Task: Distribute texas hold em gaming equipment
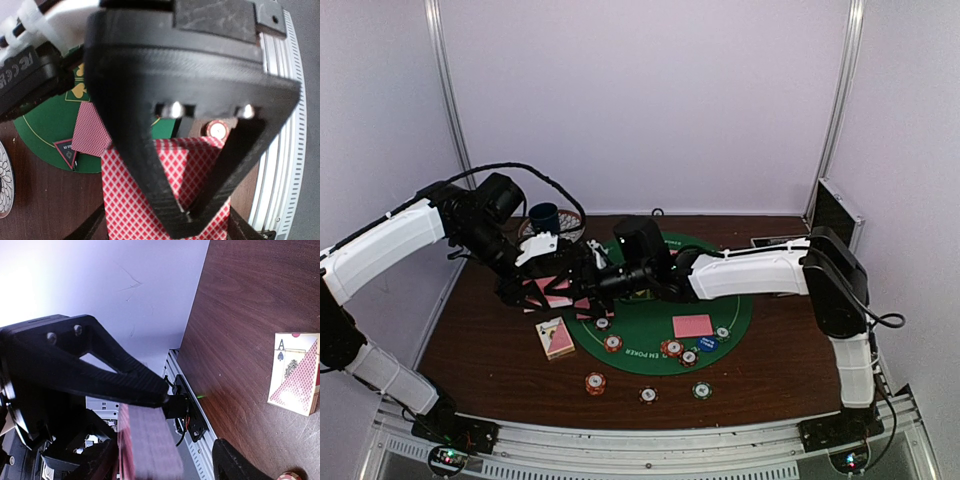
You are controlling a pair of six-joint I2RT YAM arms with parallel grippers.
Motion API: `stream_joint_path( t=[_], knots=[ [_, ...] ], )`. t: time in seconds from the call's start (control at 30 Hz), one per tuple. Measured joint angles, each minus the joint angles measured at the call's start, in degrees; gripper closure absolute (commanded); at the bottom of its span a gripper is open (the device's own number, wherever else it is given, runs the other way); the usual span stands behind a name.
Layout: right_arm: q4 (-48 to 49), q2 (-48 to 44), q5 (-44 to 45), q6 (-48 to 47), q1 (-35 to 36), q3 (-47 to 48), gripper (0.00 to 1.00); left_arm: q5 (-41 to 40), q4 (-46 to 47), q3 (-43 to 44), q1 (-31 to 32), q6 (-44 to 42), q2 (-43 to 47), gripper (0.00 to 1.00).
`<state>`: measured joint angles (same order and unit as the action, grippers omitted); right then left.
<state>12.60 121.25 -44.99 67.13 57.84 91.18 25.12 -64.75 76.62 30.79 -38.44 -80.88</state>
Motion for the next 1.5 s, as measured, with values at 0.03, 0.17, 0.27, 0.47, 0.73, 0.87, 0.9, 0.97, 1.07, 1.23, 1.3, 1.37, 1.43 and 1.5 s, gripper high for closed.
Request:
stream_joint_path(
  t=[0.03,0.17,0.27,0.47,0.73,0.87,0.9,0.97,1.07,1.23,1.3,1.37,1.43,1.5],
  knots=[
    [0.35,0.68,0.02,0.57,0.0,0.52,0.33,0.0,0.0,0.0,0.0,0.0,0.0,1.0],
    [1.97,2.32,-0.04,2.21,0.0,1.66,0.35,-0.02,-0.02,0.0,0.0,0.0,0.0,1.0],
    [2.69,2.73,-0.13,3.28,-0.07,1.81,0.38,-0.04,-0.04,0.0,0.0,0.0,0.0,1.0],
    [5.31,2.78,-0.42,4.85,-0.76,0.48,0.46,-0.02,0.02,0.0,0.0,0.0,0.0,1.0],
    [8.02,-0.59,-1.16,4.59,-2.14,-4.9,0.55,-0.37,-0.04,0.0,0.02,0.0,-0.02,1.0],
    [7.21,-2.03,-1.27,3.74,-2.62,-6.05,0.58,-0.39,-0.02,0.0,0.02,0.0,-0.02,1.0],
    [6.84,-2.27,-1.29,3.5,-2.64,-6.05,0.58,-0.39,-0.02,0.0,0.02,0.0,-0.02,1.0],
    [5.9,-2.69,-1.29,3.06,-2.64,-6.05,0.58,-0.42,-0.04,0.0,0.02,-0.02,-0.02,1.0],
    [4.26,-3.52,-1.31,2.43,-2.73,-6.1,0.57,-0.39,-0.04,0.0,0.02,0.0,0.0,1.0],
    [1.25,-5.99,-1.49,1.62,-3.37,-7.26,0.55,-0.42,-0.04,0.0,0.0,0.0,0.0,1.0],
    [0.83,-7.17,-1.53,1.66,-3.61,-8.0,0.55,-0.42,-0.04,0.0,0.0,0.0,0.0,1.0],
    [0.96,-7.93,-1.55,1.84,-3.63,-8.5,0.56,-0.42,-0.04,0.0,0.0,0.0,0.0,1.0],
    [1.7,-8.46,-1.6,2.38,-3.63,-8.96,0.59,-0.39,-0.04,0.0,0.0,0.0,0.0,1.0],
    [2.91,-8.63,-1.75,3.19,-3.63,-9.4,0.64,-0.39,-0.04,0.0,0.0,-0.02,0.0,1.0]
  ],
)
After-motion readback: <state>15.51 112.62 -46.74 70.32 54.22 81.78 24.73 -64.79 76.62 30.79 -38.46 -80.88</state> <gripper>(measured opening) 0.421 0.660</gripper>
